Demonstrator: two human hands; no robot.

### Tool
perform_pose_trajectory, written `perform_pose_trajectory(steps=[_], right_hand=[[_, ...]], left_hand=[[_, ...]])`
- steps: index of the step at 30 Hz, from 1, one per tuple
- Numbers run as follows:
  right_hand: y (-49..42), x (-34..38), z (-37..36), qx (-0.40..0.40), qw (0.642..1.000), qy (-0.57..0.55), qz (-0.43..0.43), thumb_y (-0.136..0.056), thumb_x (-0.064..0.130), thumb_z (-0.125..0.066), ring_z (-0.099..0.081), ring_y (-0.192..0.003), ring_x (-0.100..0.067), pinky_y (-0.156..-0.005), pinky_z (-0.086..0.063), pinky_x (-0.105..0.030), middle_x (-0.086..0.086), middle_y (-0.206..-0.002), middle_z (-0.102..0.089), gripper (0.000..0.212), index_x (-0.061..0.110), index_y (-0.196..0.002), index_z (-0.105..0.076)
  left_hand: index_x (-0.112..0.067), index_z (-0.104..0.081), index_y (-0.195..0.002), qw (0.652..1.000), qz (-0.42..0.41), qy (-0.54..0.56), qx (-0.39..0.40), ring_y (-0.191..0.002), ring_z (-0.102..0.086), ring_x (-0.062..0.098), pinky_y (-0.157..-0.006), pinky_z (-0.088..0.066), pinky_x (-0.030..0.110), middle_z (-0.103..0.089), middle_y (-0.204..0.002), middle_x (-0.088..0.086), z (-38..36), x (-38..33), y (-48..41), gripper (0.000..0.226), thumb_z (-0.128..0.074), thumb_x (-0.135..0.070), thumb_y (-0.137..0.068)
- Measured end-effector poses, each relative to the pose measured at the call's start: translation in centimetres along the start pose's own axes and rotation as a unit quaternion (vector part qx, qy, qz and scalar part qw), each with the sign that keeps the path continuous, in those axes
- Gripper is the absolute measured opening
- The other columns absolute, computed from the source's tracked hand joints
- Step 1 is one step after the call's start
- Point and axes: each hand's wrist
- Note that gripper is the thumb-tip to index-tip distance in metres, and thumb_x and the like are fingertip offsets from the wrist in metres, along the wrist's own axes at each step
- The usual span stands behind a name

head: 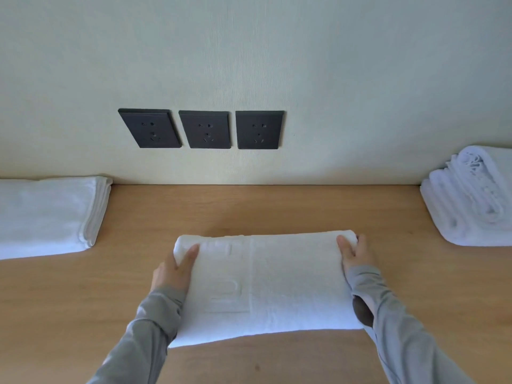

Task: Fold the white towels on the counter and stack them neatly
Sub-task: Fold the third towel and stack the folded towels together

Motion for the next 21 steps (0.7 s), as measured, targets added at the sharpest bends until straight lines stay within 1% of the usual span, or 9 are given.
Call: perform_pose_trajectory(steps=[3, 5, 8, 10, 13, 16, 18, 20, 21], right_hand=[[-0.6, 0.2, -0.7, -0.01, 1.0, 0.011, -0.021, -0.095, 0.037, -0.047, -0.054, -0.088, -0.036, -0.074, -0.036, -0.035, -0.016, -0.091, -0.053, 0.041, -0.001, -0.112, -0.045], [-1.0, 0.8, -0.8, -0.004, 0.999, 0.036, -0.029, -0.095, 0.039, -0.046, -0.054, -0.095, -0.038, -0.076, -0.035, -0.036, -0.022, -0.101, -0.057, 0.045, -0.001, -0.114, -0.045], [-1.4, 2.0, -1.0, 0.013, 0.994, 0.107, -0.023, -0.095, 0.044, -0.042, -0.055, -0.1, -0.04, -0.076, -0.035, -0.035, -0.023, -0.107, -0.059, 0.048, 0.001, -0.117, -0.044], [-1.2, 2.3, -0.9, 0.005, 0.989, 0.149, -0.004, -0.095, 0.045, -0.039, -0.056, -0.092, -0.037, -0.071, -0.034, -0.034, -0.022, -0.1, -0.06, 0.048, 0.002, -0.116, -0.044], [-0.5, 2.4, -0.6, -0.024, 0.986, 0.161, 0.035, -0.096, 0.045, -0.036, -0.046, -0.07, -0.029, -0.065, -0.032, -0.032, -0.011, -0.076, -0.052, 0.047, 0.003, -0.114, -0.041], [-0.2, 2.7, -0.7, -0.028, 0.983, 0.173, 0.05, -0.096, 0.045, -0.034, -0.044, -0.066, -0.028, -0.063, -0.032, -0.033, -0.006, -0.068, -0.047, 0.046, 0.003, -0.114, -0.04], [-0.3, 2.9, -1.1, -0.012, 0.981, 0.191, 0.042, -0.097, 0.045, -0.033, -0.054, -0.079, -0.036, -0.066, -0.034, -0.033, -0.018, -0.084, -0.058, 0.048, 0.002, -0.116, -0.04], [-0.5, 2.9, -1.4, -0.005, 0.979, 0.202, 0.032, -0.097, 0.046, -0.033, -0.057, -0.091, -0.039, -0.068, -0.034, -0.034, -0.024, -0.098, -0.061, 0.049, 0.002, -0.118, -0.04], [-0.6, 2.8, -1.5, -0.006, 0.979, 0.203, 0.028, -0.097, 0.046, -0.033, -0.057, -0.092, -0.04, -0.068, -0.034, -0.034, -0.025, -0.1, -0.061, 0.05, 0.002, -0.118, -0.04]], left_hand=[[-0.007, -0.053, -0.122, 1.0, 0.002, 0.001, -0.022, -0.069, -0.044, 0.016, -0.071, -0.034, 0.032, -0.049, -0.081, -0.002, -0.6, 0.2, -0.6, 0.06, -0.048, -0.056, -0.088], [-0.009, -0.054, -0.119, 1.0, -0.003, 0.012, -0.026, -0.068, -0.045, 0.013, -0.071, -0.035, 0.032, -0.05, -0.077, -0.006, -0.6, 0.7, -0.6, 0.056, -0.049, -0.056, -0.088], [-0.009, -0.058, -0.11, 0.997, 0.003, 0.073, 0.007, -0.09, -0.059, 0.027, -0.084, -0.046, 0.041, -0.063, -0.097, 0.007, -0.1, 1.8, -0.5, 0.052, -0.054, -0.056, -0.086], [-0.008, -0.061, -0.106, 0.986, 0.01, 0.166, 0.027, -0.097, -0.061, 0.031, -0.092, -0.047, 0.048, -0.066, -0.102, 0.011, 0.1, 2.2, -0.2, 0.057, -0.061, -0.057, -0.077], [-0.011, -0.064, -0.109, 0.958, 0.023, 0.282, 0.044, -0.082, -0.067, 0.025, -0.073, -0.054, 0.04, -0.071, -0.091, 0.007, 0.3, 2.5, 0.6, 0.042, -0.066, -0.042, -0.081], [-0.015, -0.067, -0.101, 0.938, 0.033, 0.339, 0.057, -0.067, -0.071, 0.02, -0.053, -0.056, 0.031, -0.074, -0.079, 0.002, 0.4, 3.1, 1.3, 0.025, -0.061, -0.034, -0.086], [-0.014, -0.066, -0.103, 0.95, 0.027, 0.307, 0.05, -0.075, -0.071, 0.023, -0.061, -0.057, 0.035, -0.074, -0.087, 0.006, 0.5, 3.0, 1.4, 0.031, -0.063, -0.039, -0.085], [-0.01, -0.062, -0.11, 0.972, 0.021, 0.234, 0.025, -0.089, -0.065, 0.029, -0.081, -0.052, 0.044, -0.069, -0.101, 0.012, 0.6, 2.5, 1.1, 0.055, -0.064, -0.053, -0.075], [-0.008, -0.06, -0.112, 0.981, 0.02, 0.193, 0.006, -0.091, -0.06, 0.029, -0.084, -0.047, 0.043, -0.065, -0.103, 0.01, 0.6, 2.2, 1.0, 0.064, -0.059, -0.058, -0.071]])
Point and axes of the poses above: each hand's wrist, its own y-axis away from the middle knuckle, its own z-axis out of the back of the hand, x = y × z
